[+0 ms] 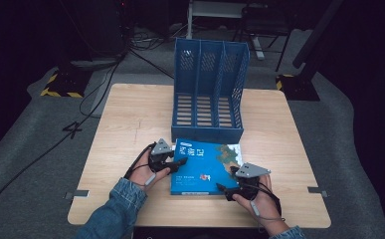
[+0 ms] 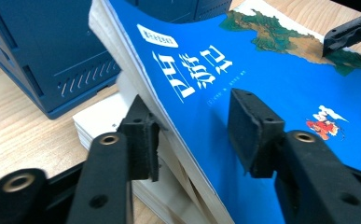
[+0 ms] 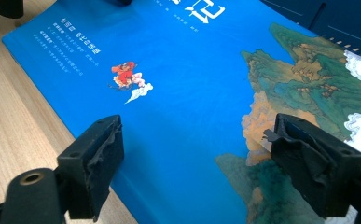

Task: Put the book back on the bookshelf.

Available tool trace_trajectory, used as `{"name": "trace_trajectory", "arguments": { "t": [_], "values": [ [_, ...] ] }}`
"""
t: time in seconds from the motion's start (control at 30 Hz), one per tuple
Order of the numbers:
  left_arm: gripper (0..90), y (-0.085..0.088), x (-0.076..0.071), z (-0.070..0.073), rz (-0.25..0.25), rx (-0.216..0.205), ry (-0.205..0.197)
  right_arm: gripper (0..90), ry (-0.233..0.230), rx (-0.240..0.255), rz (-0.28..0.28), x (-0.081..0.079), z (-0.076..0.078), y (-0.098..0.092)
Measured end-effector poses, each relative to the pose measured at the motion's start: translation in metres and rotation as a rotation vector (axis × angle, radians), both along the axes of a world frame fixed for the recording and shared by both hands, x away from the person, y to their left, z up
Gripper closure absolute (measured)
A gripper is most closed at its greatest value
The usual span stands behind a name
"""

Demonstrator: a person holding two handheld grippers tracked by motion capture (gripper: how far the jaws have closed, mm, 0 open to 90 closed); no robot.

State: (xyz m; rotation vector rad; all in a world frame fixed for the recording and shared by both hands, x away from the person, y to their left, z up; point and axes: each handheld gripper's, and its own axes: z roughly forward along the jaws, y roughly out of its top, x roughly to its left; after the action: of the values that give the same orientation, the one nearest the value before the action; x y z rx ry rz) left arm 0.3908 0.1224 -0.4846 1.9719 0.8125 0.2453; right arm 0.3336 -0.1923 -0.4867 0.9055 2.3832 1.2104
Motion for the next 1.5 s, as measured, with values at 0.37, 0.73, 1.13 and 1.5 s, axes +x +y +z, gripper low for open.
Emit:
{"name": "trace_trajectory", "arguments": {
  "t": [0.37,0.73,1.13,1.5],
  "values": [
    [76.2,0.009,-0.006,0.007,0.004,-0.102,0.084,19.8,0.009,-0.079,0.063,-0.005,0.009,0.013],
    [71.5,0.021,-0.025,0.000,-0.036,-0.074,0.165,20.4,-0.035,-0.141,0.225,-0.024,0.022,0.065],
    [80.6,0.030,-0.029,0.005,-0.082,-0.111,0.229,21.9,-0.073,-0.206,0.330,-0.027,0.020,0.106],
    [83.5,0.027,-0.027,0.026,-0.115,-0.114,0.279,22.2,-0.125,-0.234,0.342,-0.027,0.024,0.116]
  ]
}}
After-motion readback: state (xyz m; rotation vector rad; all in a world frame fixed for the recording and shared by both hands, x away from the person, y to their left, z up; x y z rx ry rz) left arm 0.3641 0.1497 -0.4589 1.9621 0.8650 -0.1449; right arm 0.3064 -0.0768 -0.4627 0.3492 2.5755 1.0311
